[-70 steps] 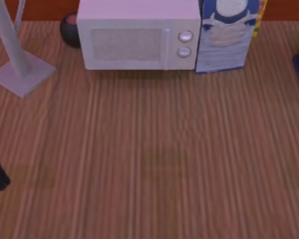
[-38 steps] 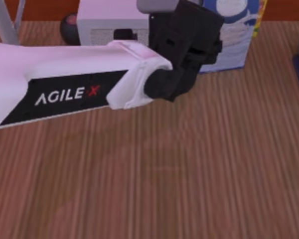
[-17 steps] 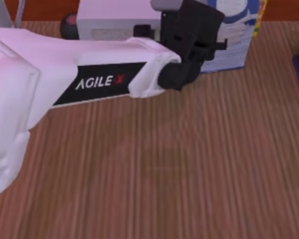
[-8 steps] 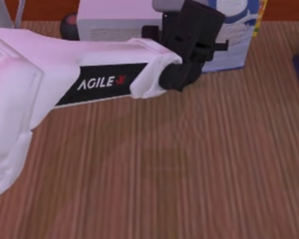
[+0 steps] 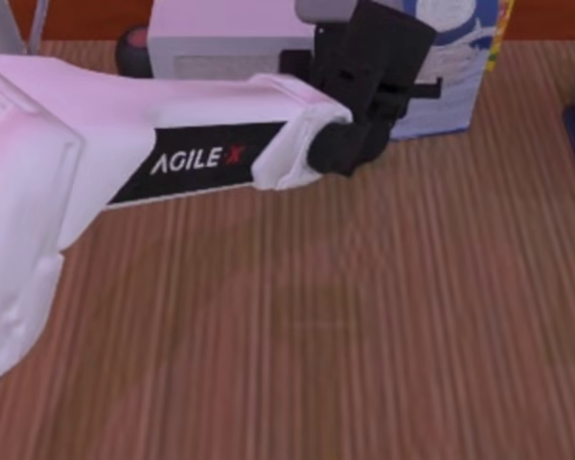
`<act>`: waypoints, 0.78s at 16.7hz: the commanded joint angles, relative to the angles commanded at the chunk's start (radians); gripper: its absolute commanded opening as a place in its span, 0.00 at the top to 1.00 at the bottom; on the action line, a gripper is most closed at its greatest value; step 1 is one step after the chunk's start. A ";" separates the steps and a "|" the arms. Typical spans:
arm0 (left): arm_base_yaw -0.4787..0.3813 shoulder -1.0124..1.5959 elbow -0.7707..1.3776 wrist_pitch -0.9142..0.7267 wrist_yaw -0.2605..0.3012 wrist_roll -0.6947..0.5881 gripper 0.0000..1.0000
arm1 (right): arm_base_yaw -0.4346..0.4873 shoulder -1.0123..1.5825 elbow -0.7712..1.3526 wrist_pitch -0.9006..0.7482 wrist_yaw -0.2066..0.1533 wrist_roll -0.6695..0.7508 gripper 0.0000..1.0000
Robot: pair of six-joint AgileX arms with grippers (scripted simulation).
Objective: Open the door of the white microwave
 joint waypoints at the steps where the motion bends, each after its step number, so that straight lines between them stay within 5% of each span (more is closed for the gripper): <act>1: 0.001 0.005 0.011 -0.011 0.003 -0.003 1.00 | 0.000 0.000 0.000 0.000 0.000 0.000 0.00; 6: 0.014 0.075 0.190 -0.227 0.059 -0.057 1.00 | 0.000 0.000 0.000 0.000 0.000 0.000 0.00; 13: 0.062 0.199 0.585 -0.820 0.207 -0.182 1.00 | 0.000 0.000 0.000 0.000 0.000 0.000 0.00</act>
